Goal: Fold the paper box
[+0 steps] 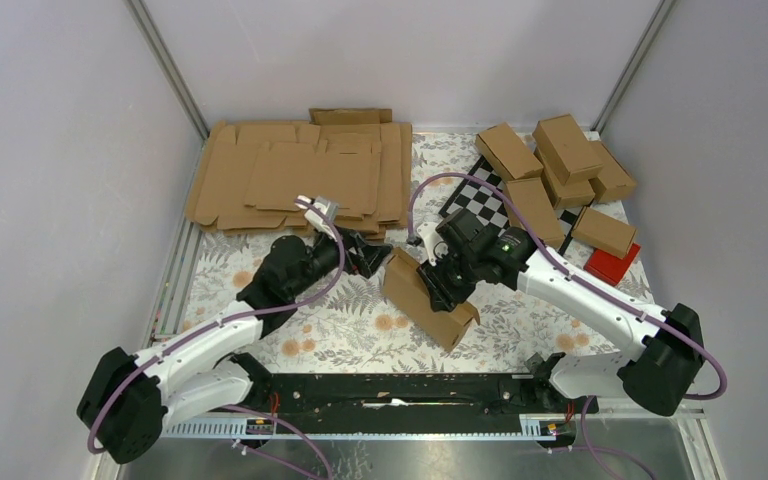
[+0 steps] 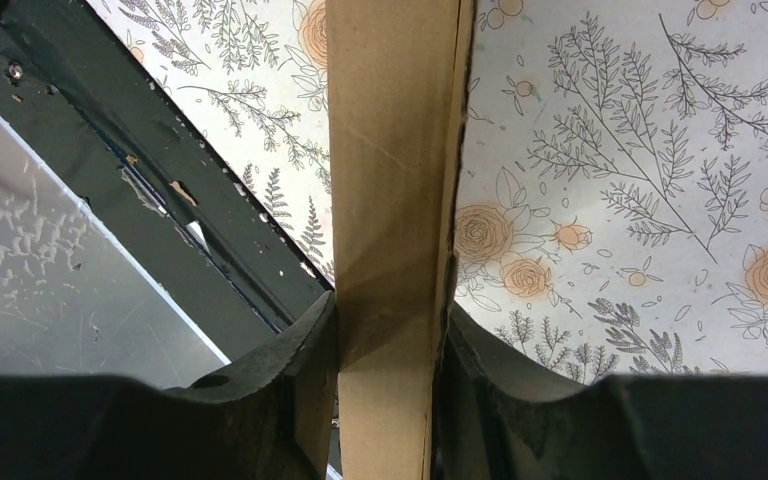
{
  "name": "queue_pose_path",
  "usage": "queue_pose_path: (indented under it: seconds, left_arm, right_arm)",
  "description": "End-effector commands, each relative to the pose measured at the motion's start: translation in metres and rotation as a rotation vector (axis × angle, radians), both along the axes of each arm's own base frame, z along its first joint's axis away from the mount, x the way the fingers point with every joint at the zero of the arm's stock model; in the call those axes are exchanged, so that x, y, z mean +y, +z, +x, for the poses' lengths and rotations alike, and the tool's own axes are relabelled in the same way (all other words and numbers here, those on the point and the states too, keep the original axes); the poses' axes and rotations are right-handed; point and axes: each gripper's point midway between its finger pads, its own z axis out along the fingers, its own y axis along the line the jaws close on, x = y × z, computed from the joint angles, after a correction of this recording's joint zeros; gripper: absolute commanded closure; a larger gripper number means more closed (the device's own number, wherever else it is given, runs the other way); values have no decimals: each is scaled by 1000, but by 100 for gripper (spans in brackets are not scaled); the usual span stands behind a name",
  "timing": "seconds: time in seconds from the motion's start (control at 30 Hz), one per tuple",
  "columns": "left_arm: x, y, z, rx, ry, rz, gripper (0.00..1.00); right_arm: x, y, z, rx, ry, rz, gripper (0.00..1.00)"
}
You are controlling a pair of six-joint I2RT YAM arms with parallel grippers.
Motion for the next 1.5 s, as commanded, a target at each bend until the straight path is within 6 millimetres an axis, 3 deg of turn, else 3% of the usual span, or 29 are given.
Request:
queue_pose_path:
  seconds: [0.0, 0.13, 0.33, 0.43, 0.7, 1.0, 1.23, 1.47]
  left_arm:
    - [-16, 39, 0, -118, -91, -40, 17]
    - [-17, 39, 6, -133, -92, 11, 28]
    - [-18, 36, 15, -131, -96, 24, 34]
    - [-29, 34, 14, -125, -159, 22, 39]
    - [-35, 16, 19, -74, -182, 81, 52]
    - [-36, 1, -1, -75, -252, 96, 53]
    - [-40, -6, -1, -48, -271, 111, 66]
    - [-45, -8, -5, -38, -309, 118, 65]
  right_arm:
    - [5, 10, -4, 1, 28, 25, 61]
    - [2, 7, -3, 1, 31, 3, 61]
    - [1, 11, 3, -31, 12, 1, 61]
    - [4, 11, 3, -20, 14, 4, 61]
    - [3, 8, 2, -15, 19, -1, 61]
    - [2, 9, 2, -17, 11, -1, 60]
    - [3, 9, 2, -9, 10, 2, 60]
    - [5, 8, 1, -1, 14, 2, 60]
